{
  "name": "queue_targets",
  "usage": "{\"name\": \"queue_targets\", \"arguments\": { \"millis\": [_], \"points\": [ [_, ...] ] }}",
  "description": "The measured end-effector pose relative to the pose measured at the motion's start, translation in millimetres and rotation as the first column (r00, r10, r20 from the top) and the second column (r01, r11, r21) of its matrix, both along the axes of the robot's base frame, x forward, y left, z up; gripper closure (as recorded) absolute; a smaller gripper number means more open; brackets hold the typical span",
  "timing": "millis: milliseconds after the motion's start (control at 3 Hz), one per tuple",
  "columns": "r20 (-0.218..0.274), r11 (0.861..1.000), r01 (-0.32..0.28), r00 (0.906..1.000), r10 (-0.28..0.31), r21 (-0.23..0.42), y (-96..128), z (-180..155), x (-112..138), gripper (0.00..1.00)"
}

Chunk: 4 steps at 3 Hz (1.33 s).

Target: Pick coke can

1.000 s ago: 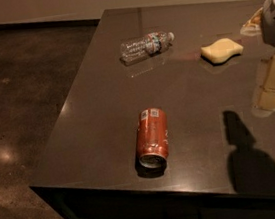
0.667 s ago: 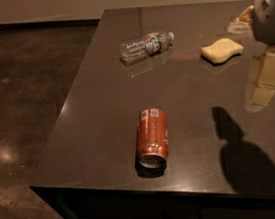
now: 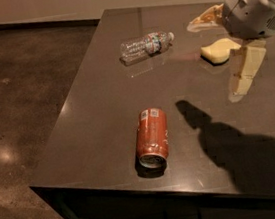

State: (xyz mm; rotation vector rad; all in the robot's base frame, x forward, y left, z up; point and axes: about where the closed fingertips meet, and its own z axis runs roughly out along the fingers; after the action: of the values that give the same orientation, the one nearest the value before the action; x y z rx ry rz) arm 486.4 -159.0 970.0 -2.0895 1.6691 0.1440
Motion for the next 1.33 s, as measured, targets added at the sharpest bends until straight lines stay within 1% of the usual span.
{"name": "queue_targets", "arguments": {
  "millis": [333, 667, 1000, 1333],
  "points": [
    [0.055, 0.982, -0.186, 0.9810, 0.186, 0.003, 12, 0, -8, 0.00],
    [0.130, 0.943, -0.330, 0.9345, 0.331, -0.033, 18, -7, -27, 0.00],
    [0.188, 0.882, -0.461, 0.8615, 0.472, -0.100, 27, -20, -53, 0.00],
    [0.235, 0.791, -0.575, 0.7552, 0.612, -0.211, 43, -35, -72, 0.00]
  ]
}}
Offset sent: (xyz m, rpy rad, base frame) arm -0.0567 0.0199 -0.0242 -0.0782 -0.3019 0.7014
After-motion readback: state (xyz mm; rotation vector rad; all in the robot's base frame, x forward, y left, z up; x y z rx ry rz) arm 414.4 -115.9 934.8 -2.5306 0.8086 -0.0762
